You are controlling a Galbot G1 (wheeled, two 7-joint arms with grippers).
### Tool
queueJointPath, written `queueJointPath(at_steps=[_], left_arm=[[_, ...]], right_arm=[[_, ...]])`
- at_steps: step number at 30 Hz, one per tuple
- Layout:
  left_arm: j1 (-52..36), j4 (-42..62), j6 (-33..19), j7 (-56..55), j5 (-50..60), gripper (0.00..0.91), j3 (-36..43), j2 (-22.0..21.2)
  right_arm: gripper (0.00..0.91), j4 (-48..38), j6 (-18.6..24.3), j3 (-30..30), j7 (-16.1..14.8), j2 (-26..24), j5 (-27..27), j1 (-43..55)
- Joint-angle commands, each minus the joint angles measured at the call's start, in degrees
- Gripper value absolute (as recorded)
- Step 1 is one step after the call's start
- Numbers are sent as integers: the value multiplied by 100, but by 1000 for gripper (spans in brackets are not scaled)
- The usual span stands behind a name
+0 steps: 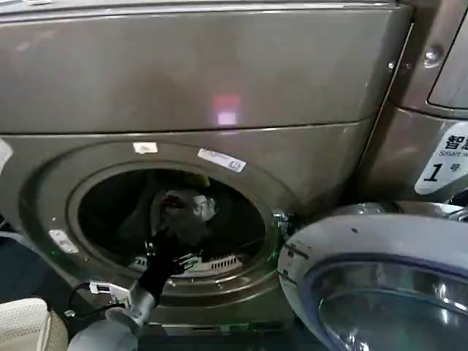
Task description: Grasp the clothes from the dryer.
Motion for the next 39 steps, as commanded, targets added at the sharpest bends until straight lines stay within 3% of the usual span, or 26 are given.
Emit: queueJointPath(at_steps=[1, 11, 19, 39], left_arm=[[-1553, 1796, -378, -199, -2, 907, 403, -82], [-3341, 4120, -759, -365, 100, 907, 618, -394], [-4323, 5269, -923, -361, 180, 907, 708, -663], [-6035, 8201, -1340, -76, 673, 907, 647, -1035]], right_arm=[[907, 163, -179, 39, 345, -27, 212, -40], [907, 163, -137, 31, 212, -50, 236, 20], [907, 40, -147, 55, 169, -93, 32, 2], [907, -16, -90, 19, 90, -139, -6, 95]])
